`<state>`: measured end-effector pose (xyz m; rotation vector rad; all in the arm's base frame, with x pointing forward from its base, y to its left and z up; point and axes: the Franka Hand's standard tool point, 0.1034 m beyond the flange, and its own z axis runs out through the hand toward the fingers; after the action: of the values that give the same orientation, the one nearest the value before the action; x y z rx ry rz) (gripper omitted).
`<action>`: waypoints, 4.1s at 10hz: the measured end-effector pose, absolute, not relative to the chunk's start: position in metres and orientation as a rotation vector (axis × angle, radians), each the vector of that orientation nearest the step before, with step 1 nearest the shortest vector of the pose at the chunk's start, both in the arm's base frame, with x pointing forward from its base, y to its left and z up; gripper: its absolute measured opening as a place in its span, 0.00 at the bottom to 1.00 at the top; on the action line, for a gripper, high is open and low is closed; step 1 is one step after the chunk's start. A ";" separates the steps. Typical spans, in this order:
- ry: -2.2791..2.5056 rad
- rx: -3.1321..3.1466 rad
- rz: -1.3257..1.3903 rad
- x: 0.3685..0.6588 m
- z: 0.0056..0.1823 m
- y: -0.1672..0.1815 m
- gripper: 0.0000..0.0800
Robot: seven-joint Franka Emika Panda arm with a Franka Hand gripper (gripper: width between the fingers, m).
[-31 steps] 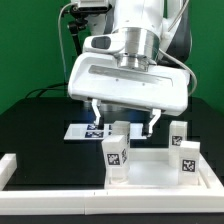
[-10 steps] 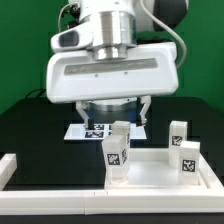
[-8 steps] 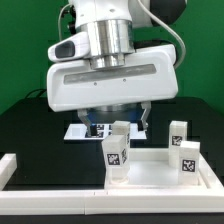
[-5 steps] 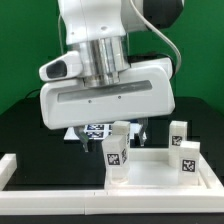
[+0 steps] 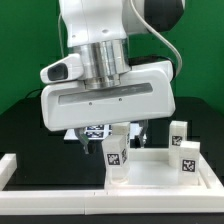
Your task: Assemble square table
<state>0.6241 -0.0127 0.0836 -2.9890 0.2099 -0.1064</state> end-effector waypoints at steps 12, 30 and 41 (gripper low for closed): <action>1.271 -2.700 -0.065 0.626 0.082 -0.008 0.36; 0.465 -2.981 -0.254 0.626 0.076 0.005 0.80; 1.605 -2.474 -0.069 0.622 0.073 0.002 0.36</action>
Offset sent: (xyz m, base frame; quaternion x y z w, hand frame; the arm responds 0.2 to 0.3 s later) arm 0.0000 0.0000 0.0000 0.0000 0.0000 0.0000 1.0000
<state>0.6217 0.0017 0.0734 -2.4739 1.6046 -0.0689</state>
